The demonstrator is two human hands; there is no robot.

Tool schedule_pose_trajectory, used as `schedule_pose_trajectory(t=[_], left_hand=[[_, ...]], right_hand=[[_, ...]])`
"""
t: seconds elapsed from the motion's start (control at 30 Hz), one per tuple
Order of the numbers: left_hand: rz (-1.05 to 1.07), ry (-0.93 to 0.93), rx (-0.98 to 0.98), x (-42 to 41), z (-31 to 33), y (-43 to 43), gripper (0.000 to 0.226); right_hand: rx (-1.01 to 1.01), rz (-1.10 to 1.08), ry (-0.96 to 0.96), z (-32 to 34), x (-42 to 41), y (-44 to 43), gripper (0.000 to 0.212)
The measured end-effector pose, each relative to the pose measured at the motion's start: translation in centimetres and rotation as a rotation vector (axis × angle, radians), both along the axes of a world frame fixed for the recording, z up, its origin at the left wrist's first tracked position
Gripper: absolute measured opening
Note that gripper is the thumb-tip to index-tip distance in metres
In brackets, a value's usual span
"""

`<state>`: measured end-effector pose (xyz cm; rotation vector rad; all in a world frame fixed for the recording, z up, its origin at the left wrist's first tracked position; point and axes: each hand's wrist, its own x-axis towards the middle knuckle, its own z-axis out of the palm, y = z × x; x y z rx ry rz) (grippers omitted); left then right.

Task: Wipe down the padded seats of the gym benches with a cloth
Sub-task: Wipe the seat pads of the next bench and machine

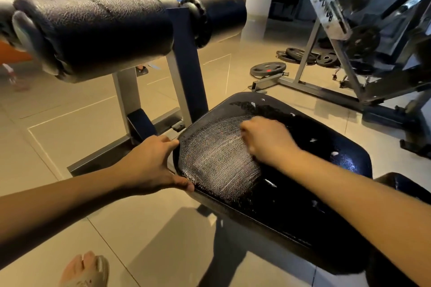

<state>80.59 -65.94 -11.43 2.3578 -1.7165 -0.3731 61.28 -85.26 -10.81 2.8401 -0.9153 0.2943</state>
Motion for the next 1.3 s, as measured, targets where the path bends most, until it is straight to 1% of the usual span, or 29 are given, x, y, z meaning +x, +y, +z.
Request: schedule_pose_trajectory(t=[0.07,0.13,0.17,0.23,0.3,0.4,0.43,0.47,0.5,0.6,0.63,0.67,0.7,0.73,0.87,0.97,1.0,1.03,1.07,1.13,1.2,1.23,1.3], left_hand=[[0.001,-0.007,-0.006,0.0,0.0,0.0,0.121],[0.004,-0.008,-0.005,0.0,0.1,-0.1,0.122],[0.002,-0.009,-0.005,0.0,0.2,-0.2,0.123],[0.001,-0.004,-0.003,0.1,0.4,-0.3,0.126],[0.000,0.001,0.005,0.0,0.5,-0.2,0.127],[-0.006,-0.029,0.023,-0.2,0.5,-0.2,0.126],[-0.010,-0.028,0.022,-0.2,0.4,-0.2,0.128],[-0.012,-0.019,0.012,-0.1,0.3,-0.2,0.127],[-0.013,-0.008,0.001,-0.1,0.3,-0.1,0.126],[-0.011,0.007,-0.003,-0.3,0.4,0.0,0.124],[-0.009,0.004,-0.001,-0.3,0.4,0.0,0.125],[-0.006,0.002,0.004,-0.4,0.5,0.0,0.126],[-0.006,0.002,0.007,-0.4,0.5,0.0,0.125],[-0.004,0.005,0.007,-0.4,0.6,-0.1,0.125],[-0.005,0.012,0.005,-0.4,0.5,0.1,0.127],[-0.002,-0.013,0.006,-0.2,0.2,0.2,0.130],[-0.004,-0.019,0.008,-0.1,0.0,0.3,0.131],[-0.008,-0.025,0.004,0.0,-0.1,0.3,0.131],[-0.011,-0.027,-0.002,0.1,-0.1,0.3,0.129],[-0.019,-0.030,-0.007,0.1,-0.1,0.1,0.123],[-0.025,-0.042,-0.008,0.1,-0.1,0.0,0.124],[-0.029,-0.049,-0.002,0.1,-0.1,-0.1,0.125],[-0.037,-0.075,0.015,0.2,0.0,-0.1,0.126]], right_hand=[[-0.079,-0.222,0.010,0.3,-2.1,-4.0,0.018],[-0.084,-0.269,0.035,0.2,-2.2,-3.8,0.023],[-0.076,-0.229,0.024,0.1,-1.1,-2.5,0.023],[-0.015,-0.063,-0.021,-0.1,1.7,1.2,0.021],[0.082,0.152,-0.035,-0.2,3.6,5.7,0.016],[0.149,0.499,-0.015,0.1,3.1,10.2,0.020],[0.134,0.522,-0.007,0.2,2.6,9.9,0.020],[0.108,0.458,-0.001,0.2,2.0,8.5,0.020],[0.079,0.342,0.009,0.1,1.5,6.3,0.021],[-0.026,-0.110,0.023,0.6,-1.4,-1.8,0.016],[-0.064,-0.212,0.010,0.5,-2.4,-3.6,0.015],[-0.085,-0.266,-0.010,0.3,-2.8,-4.2,0.015],[-0.077,-0.278,-0.021,0.0,-2.4,-3.8,0.015],[-0.053,-0.242,-0.033,-0.2,-1.3,-2.5,0.016],[0.094,0.094,-0.038,-0.3,4.0,5.4,0.014],[0.083,0.356,-0.024,-0.5,2.9,10.1,0.015],[0.074,0.374,-0.015,-0.5,1.8,10.3,0.014],[0.055,0.339,-0.012,-0.7,0.8,9.1,0.015],[0.043,0.245,0.003,-0.7,0.1,7.2,0.017],[0.009,-0.038,0.043,-0.2,-1.6,1.8,0.019],[-0.047,-0.261,0.010,0.6,-3.2,-2.0,0.015],[-0.062,-0.312,-0.009,0.5,-3.3,-2.6,0.015],[-0.047,-0.275,-0.021,0.1,-1.5,-1.0,0.019]])
